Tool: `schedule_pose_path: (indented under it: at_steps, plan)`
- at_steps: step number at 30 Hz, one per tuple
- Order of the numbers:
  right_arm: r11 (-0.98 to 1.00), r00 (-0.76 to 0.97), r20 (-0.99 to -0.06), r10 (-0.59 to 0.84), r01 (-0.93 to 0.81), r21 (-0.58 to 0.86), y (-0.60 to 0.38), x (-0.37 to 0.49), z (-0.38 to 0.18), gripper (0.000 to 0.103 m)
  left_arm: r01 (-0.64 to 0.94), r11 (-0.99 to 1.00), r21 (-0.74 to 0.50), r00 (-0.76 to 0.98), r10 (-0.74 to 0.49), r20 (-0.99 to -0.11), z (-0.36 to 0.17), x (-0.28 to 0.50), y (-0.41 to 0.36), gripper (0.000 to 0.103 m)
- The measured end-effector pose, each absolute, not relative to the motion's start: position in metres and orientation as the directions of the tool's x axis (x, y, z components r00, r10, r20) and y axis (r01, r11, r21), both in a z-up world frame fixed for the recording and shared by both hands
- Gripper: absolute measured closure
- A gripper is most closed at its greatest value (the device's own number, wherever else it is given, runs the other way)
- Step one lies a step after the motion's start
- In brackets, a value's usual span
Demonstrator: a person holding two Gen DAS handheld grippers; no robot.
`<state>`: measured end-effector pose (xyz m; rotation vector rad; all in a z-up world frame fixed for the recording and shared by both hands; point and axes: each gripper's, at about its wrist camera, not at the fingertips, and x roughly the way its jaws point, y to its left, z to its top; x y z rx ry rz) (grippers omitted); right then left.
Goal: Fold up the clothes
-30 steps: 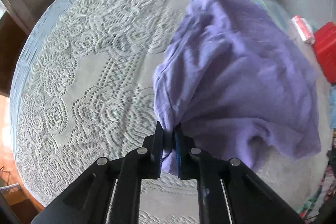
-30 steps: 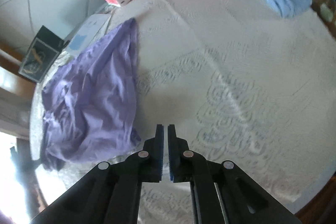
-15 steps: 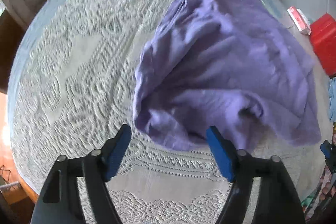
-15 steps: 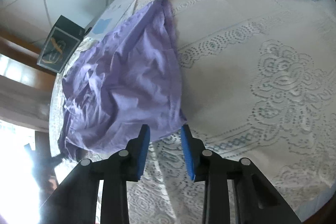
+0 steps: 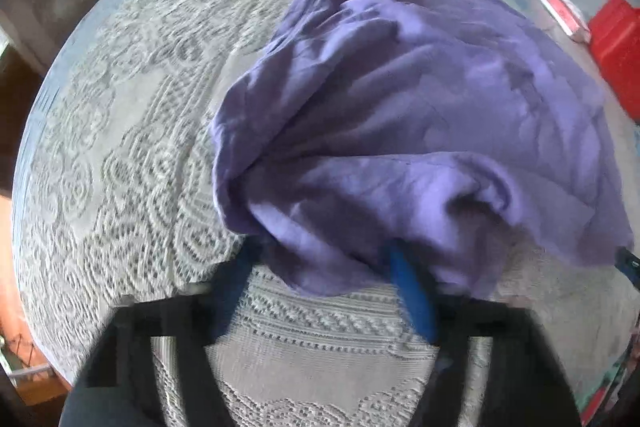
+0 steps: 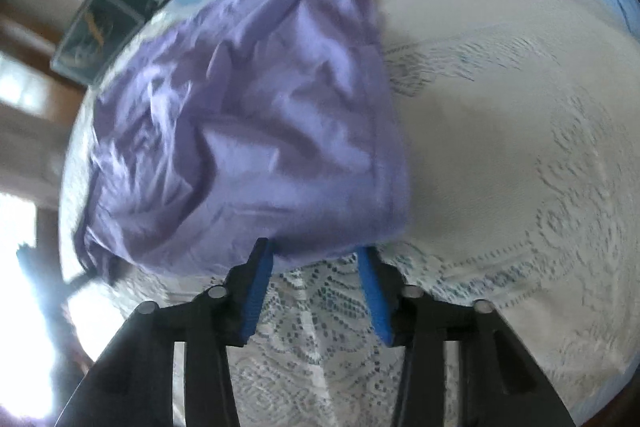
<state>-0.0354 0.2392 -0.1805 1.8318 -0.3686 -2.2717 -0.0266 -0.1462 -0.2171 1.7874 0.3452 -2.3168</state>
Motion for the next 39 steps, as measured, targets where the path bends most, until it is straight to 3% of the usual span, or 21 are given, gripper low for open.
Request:
schedule_pose_path:
  at_steps: [1, 6, 9, 12, 14, 15, 16, 17, 21, 23, 25, 30, 36, 39]
  plan:
    - [-0.954, -0.205, -0.932, -0.298, 0.018, 0.301, 0.232, -0.040, -0.180, 0.100, 0.284, -0.957, -0.067, -0.253, -0.008, -0.967, -0.214, -0.033, -0.143, 0.096]
    - [-0.942, -0.297, -0.896, -0.331, 0.053, 0.331, 0.219, -0.085, -0.146, 0.100, 0.219, -0.973, -0.072, -0.357, -0.011, -0.934, -0.183, -0.095, -0.123, 0.096]
    - [-0.947, -0.333, -0.888, -0.317, 0.055, 0.317, 0.219, -0.120, -0.132, 0.098, 0.199, -0.974, -0.106, -0.356, 0.029, -0.934, -0.171, -0.125, -0.151, 0.095]
    - [-0.951, -0.338, -0.891, -0.303, 0.051, 0.305, 0.225, -0.137, -0.123, 0.085, 0.194, -0.974, -0.116, -0.321, 0.049, -0.946, -0.161, -0.130, -0.157, 0.091]
    - [-0.951, -0.353, -0.885, -0.303, 0.057, 0.302, 0.231, -0.134, -0.115, 0.075, 0.186, -0.976, -0.109, -0.319, 0.045, -0.947, -0.158, -0.129, -0.156, 0.074]
    - [-0.948, -0.355, -0.882, -0.310, 0.051, 0.313, 0.235, -0.130, -0.114, 0.068, 0.182, -0.978, -0.105, -0.318, 0.043, -0.947, -0.156, -0.128, -0.155, 0.049]
    - [-0.945, -0.358, -0.878, -0.317, 0.045, 0.323, 0.239, -0.126, -0.113, 0.055, 0.180, -0.977, -0.116, -0.317, 0.054, -0.947, -0.157, -0.120, -0.158, 0.026]
    - [-0.942, -0.359, -0.876, -0.323, 0.038, 0.333, 0.244, -0.122, -0.113, 0.051, 0.178, -0.975, -0.132, -0.322, 0.069, -0.944, -0.158, -0.113, -0.159, 0.020]
    - [-0.938, -0.322, -0.887, -0.332, 0.009, 0.348, 0.254, -0.107, -0.124, 0.052, 0.222, -0.969, -0.110, -0.324, 0.033, -0.946, -0.165, -0.086, -0.165, 0.020]
    - [-0.938, -0.294, -0.897, -0.331, -0.005, 0.348, 0.256, -0.100, -0.134, 0.059, 0.246, -0.964, -0.103, -0.298, 0.026, -0.954, -0.175, -0.075, -0.164, 0.021]
    - [-0.937, -0.275, -0.903, -0.330, -0.020, 0.349, 0.257, -0.097, -0.143, 0.063, 0.251, -0.963, -0.096, -0.265, 0.027, -0.964, -0.188, -0.070, -0.159, 0.039]
    - [-0.930, -0.273, -0.901, -0.336, -0.053, 0.363, 0.255, -0.099, -0.152, 0.063, 0.261, -0.961, -0.096, -0.240, 0.032, -0.970, -0.208, -0.071, -0.148, 0.045]
    - [-0.952, -0.307, -0.912, -0.272, -0.049, 0.301, 0.249, -0.120, -0.149, 0.059, 0.258, -0.963, -0.075, -0.227, 0.015, -0.974, -0.224, -0.082, -0.138, 0.045]
    - [-0.957, -0.313, -0.915, -0.255, -0.052, 0.284, 0.245, -0.137, -0.156, 0.049, 0.205, -0.977, -0.052, -0.232, 0.003, -0.973, -0.226, -0.080, -0.132, 0.048]
